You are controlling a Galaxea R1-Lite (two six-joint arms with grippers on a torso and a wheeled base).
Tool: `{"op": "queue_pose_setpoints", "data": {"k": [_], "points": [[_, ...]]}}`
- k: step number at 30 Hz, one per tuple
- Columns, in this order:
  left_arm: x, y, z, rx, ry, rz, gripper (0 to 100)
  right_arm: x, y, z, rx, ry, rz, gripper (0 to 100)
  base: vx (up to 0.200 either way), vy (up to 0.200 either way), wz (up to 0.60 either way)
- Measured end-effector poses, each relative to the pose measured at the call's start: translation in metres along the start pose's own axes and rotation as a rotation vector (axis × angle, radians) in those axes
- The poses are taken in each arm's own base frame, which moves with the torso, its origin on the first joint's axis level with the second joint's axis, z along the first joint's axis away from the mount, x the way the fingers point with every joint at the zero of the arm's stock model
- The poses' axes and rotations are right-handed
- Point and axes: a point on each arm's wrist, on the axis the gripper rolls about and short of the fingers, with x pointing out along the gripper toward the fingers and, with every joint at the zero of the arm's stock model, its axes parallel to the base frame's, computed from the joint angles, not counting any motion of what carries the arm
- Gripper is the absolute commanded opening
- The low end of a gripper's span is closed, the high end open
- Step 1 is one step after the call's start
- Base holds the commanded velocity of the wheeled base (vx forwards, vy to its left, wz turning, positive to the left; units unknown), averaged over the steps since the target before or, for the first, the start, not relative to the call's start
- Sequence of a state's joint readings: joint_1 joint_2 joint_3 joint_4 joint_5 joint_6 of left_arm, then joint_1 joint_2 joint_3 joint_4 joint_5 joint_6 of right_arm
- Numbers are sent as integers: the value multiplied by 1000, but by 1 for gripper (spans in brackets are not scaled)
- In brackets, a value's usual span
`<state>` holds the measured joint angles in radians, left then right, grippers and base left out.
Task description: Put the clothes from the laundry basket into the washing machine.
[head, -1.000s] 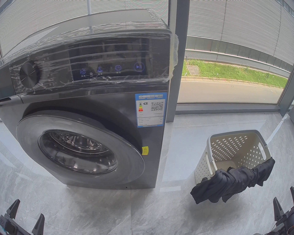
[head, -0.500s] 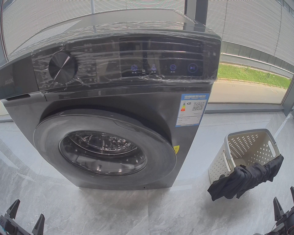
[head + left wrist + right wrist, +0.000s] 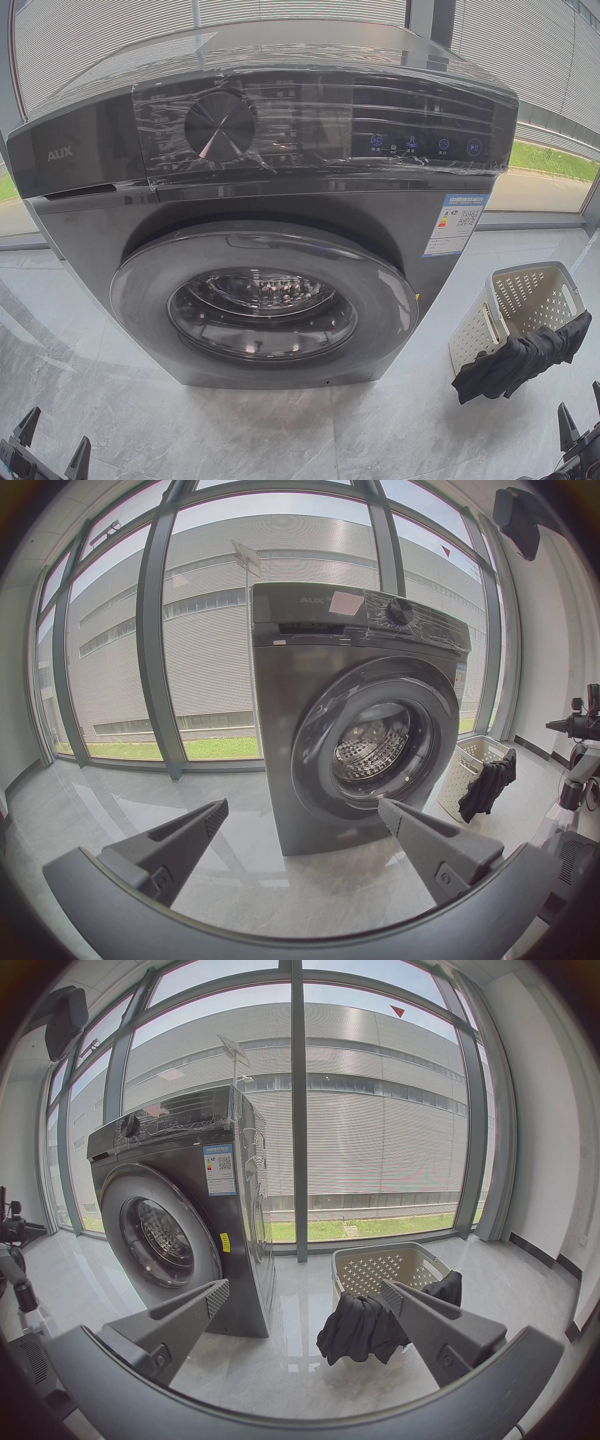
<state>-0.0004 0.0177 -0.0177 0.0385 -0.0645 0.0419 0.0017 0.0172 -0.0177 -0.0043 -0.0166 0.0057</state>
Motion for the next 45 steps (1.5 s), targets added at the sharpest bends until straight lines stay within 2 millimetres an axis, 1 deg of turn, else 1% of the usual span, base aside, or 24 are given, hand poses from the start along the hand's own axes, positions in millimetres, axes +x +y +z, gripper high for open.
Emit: {"op": "queue_pose_setpoints", "data": {"k": [5,14,23,41,45], "points": [[0,0,0,0,0,0,100,0,0,0,0,0,0,100,-200,0,0],[0,0,0,-1,0,0,100,0,0,0,0,0,0,100,0,0,0],[0,0,0,-2,0,0,100,0,0,0,0,0,0,100,0,200,0],[0,0,0,1,0,2,100,0,0,0,0,0,0,100,0,0,0],[0,0,0,0,0,1,100,0,0,0,0,0,0,100,200,0,0]]}}
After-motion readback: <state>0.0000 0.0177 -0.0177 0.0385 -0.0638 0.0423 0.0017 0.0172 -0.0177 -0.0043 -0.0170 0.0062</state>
